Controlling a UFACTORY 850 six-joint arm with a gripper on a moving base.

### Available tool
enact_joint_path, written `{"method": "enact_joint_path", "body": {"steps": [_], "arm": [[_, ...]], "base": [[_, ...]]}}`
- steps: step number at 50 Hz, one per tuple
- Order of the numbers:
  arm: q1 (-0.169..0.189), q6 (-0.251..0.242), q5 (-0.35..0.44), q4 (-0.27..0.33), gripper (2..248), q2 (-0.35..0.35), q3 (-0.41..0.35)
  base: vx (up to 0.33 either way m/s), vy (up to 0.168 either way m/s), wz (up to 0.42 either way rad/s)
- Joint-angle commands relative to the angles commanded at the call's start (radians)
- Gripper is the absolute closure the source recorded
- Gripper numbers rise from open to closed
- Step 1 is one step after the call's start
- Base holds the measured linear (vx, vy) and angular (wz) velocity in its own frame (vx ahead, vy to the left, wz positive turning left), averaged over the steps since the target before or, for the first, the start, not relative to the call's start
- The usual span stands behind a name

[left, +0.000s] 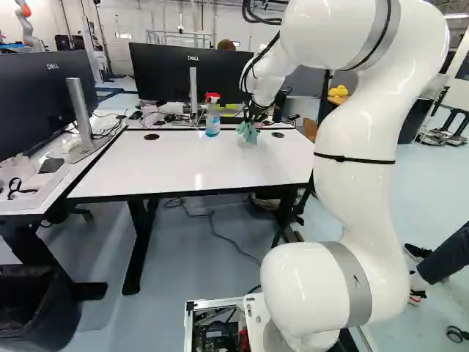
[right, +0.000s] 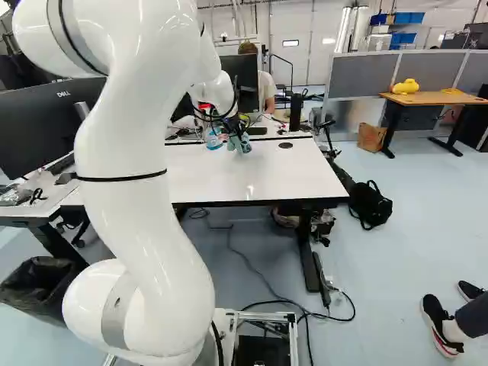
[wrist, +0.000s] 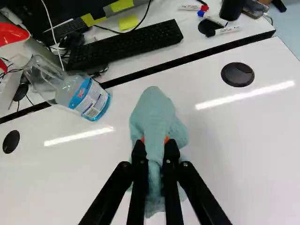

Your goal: Clean the table with the green towel

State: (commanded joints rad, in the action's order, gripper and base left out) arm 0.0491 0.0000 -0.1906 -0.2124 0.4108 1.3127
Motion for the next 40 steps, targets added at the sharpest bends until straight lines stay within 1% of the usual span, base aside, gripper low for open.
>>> {"method": "enact_joint_path", "body": {"steps": [5, 11, 12, 16, 17, 22, 23, 27, 28, 32, 33, 37, 38, 40], "arm": [[-0.001, 0.000, 0.000, 0.000, 213, 0.021, 0.027], [-0.001, 0.000, 0.000, 0.000, 213, 0.023, 0.029], [-0.001, 0.000, 0.000, 0.000, 198, 0.023, 0.029], [-0.001, 0.000, 0.000, 0.000, 198, 0.023, 0.029], [-0.001, 0.000, 0.000, 0.000, 164, 0.023, 0.029], [-0.001, 0.000, 0.000, 0.000, 164, 0.023, 0.029], [-0.001, 0.000, 0.000, 0.000, 128, 0.023, 0.029], [-0.001, 0.000, 0.000, 0.000, 128, 0.023, 0.029], [-0.001, 0.000, 0.000, 0.000, 93, 0.023, 0.029], [-0.001, 0.000, 0.000, 0.000, 93, 0.023, 0.029], [-0.001, 0.000, 0.000, 0.000, 56, 0.023, 0.029], [-0.001, 0.000, 0.000, 0.000, 56, 0.023, 0.029], [-0.001, 0.000, 0.000, 0.000, 18, 0.023, 0.029], [-0.001, 0.000, 0.000, 0.000, 18, 0.023, 0.029]], "base": [[0.000, 0.000, 0.000], [0.000, 0.000, 0.000], [0.000, 0.000, 0.000], [0.000, 0.000, 0.000], [0.000, 0.000, 0.000], [0.000, 0.000, 0.000], [0.000, 0.000, 0.000], [0.000, 0.000, 0.000], [0.000, 0.000, 0.000], [0.000, 0.000, 0.000], [0.000, 0.000, 0.000], [0.000, 0.000, 0.000], [0.000, 0.000, 0.000], [0.000, 0.000, 0.000]]}}
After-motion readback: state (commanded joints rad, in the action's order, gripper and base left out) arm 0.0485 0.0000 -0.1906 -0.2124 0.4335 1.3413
